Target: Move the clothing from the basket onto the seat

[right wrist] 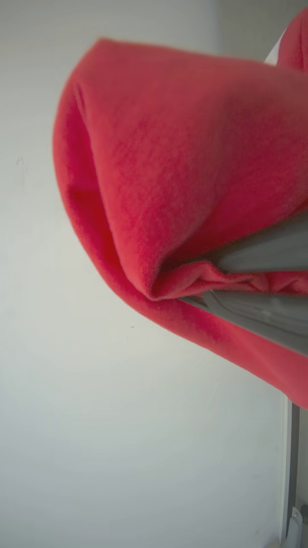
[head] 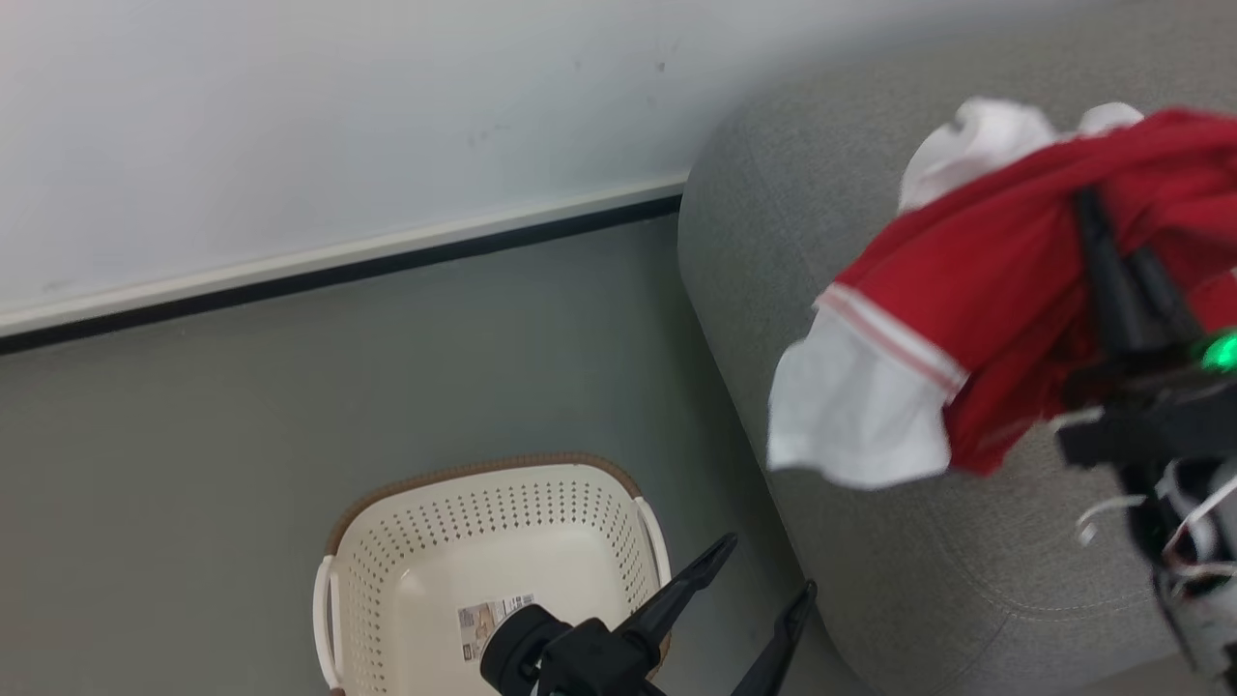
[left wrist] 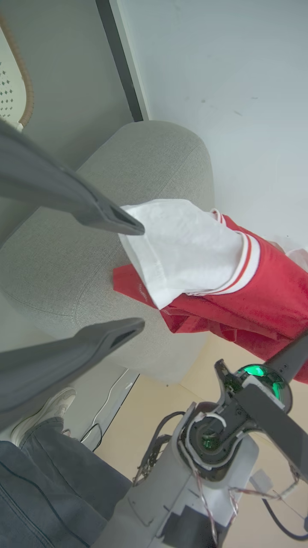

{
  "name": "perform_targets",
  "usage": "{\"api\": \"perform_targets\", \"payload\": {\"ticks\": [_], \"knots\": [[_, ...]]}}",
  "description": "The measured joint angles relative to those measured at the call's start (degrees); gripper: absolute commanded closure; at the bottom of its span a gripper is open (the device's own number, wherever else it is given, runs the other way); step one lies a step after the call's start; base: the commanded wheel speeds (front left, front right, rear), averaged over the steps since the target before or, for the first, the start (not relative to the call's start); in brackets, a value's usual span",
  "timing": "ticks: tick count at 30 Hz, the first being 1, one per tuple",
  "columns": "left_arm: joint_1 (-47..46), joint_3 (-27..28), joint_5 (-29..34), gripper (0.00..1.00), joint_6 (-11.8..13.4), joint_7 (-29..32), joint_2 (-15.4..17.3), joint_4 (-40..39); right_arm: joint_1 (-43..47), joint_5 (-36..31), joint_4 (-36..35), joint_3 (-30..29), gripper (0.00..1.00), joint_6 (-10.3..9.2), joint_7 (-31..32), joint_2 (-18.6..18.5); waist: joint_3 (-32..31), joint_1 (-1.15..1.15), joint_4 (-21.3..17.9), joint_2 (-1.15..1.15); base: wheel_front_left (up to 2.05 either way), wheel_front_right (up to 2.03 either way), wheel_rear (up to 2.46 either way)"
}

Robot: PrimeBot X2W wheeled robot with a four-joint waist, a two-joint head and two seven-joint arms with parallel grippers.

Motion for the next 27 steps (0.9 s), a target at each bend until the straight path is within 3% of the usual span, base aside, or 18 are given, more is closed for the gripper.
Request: {"api": "perform_targets", "payload": {"ticks": [8,12,18,22,27], "knots": [[-3.7,1.3,1.3,0.00,0.0,1.6,0.6,-0.4,-21.3,4.2,15.4,-12.3,1.00,-0.05,3.6,-7.8,6.5,0.00,2.9,0.00,0.00,0.00,0.00],[-4.4,2.1,2.7,0.00,0.0,2.9,2.7,-1.3,-29.9,7.8,23.2,-18.0,1.00,-1.32,5.1,-10.7,9.7,0.00,4.8,0.00,0.00,0.00,0.00],[-5.5,4.6,3.8,0.00,0.1,4.0,5.5,-4.1,-38.3,9.2,32.0,-22.2,1.00,-3.31,5.7,-14.8,14.8,0.01,7.3,0.00,0.00,0.00,0.00],[-5.7,6.9,4.0,0.00,0.1,4.5,7.3,-5.9,-39.8,9.5,37.1,-22.5,1.00,-4.37,5.4,-14.7,18.5,0.00,8.2,0.00,0.00,0.00,0.00],[-8.3,10.5,5.0,0.00,0.5,5.7,8.8,-7.4,-38.3,10.6,45.5,-22.4,1.00,-5.06,3.3,-10.3,23.7,0.01,7.8,0.01,0.00,0.00,0.00]]}}
